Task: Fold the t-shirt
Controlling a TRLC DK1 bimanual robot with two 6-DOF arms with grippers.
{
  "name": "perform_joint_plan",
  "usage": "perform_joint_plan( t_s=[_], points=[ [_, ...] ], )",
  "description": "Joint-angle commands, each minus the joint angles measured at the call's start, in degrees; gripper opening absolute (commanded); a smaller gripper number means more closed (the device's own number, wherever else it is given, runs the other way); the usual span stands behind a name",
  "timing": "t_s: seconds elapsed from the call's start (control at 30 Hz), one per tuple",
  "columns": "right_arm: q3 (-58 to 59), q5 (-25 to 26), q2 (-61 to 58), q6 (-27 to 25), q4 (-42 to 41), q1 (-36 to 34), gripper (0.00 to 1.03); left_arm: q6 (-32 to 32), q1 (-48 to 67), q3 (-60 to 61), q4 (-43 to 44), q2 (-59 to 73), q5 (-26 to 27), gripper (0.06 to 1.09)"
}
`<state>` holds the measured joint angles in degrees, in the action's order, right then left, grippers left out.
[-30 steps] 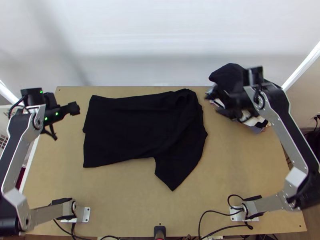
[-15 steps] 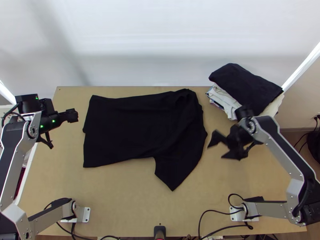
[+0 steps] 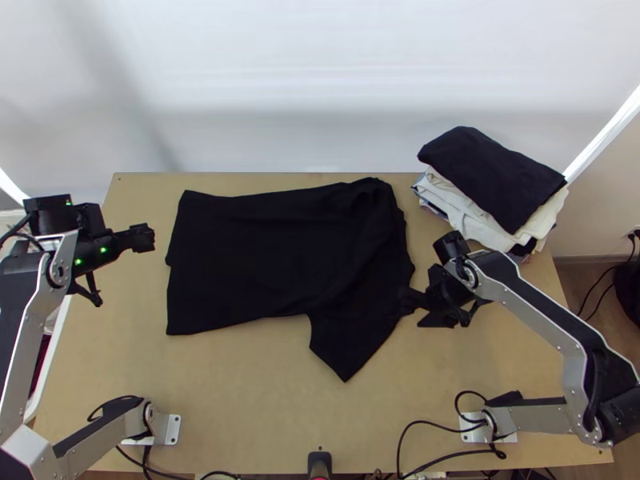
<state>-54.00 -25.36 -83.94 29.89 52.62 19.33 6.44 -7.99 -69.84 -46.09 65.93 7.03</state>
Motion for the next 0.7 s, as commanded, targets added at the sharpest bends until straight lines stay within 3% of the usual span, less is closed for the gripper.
perform_joint_plan(
  t_s=[0.0,0.07,0.23,0.3,0.6,0.67],
  points=[
    [1.79,-0.39,-2.1,-0.62,-1.56,0.0,0.78,0.68,0.34,1.46,-0.94,-1.6,-0.26,1.03],
    [1.79,-0.39,-2.98,-0.62,-2.87,0.0,0.69,0.86,0.34,1.82,-1.11,-1.95,-0.35,1.03],
    [1.88,-0.39,-4.65,-0.62,-4.63,0.27,0.67,1.12,0.34,2.17,-1.46,-2.83,-0.35,1.03],
    [2.23,-0.39,-5.09,-0.53,-6.21,0.44,0.52,1.03,0.34,2.17,-1.55,-3.09,-0.35,1.03],
    [2.93,-0.39,-7.55,-0.18,-7.88,2.29,0.51,1.03,0.34,1.55,-2.78,-3.35,-0.44,1.03],
    [3.02,-0.47,-7.9,0.17,-9.29,2.64,0.47,1.03,0.34,1.55,-2.87,-3.44,-0.52,1.03]
  ],
)
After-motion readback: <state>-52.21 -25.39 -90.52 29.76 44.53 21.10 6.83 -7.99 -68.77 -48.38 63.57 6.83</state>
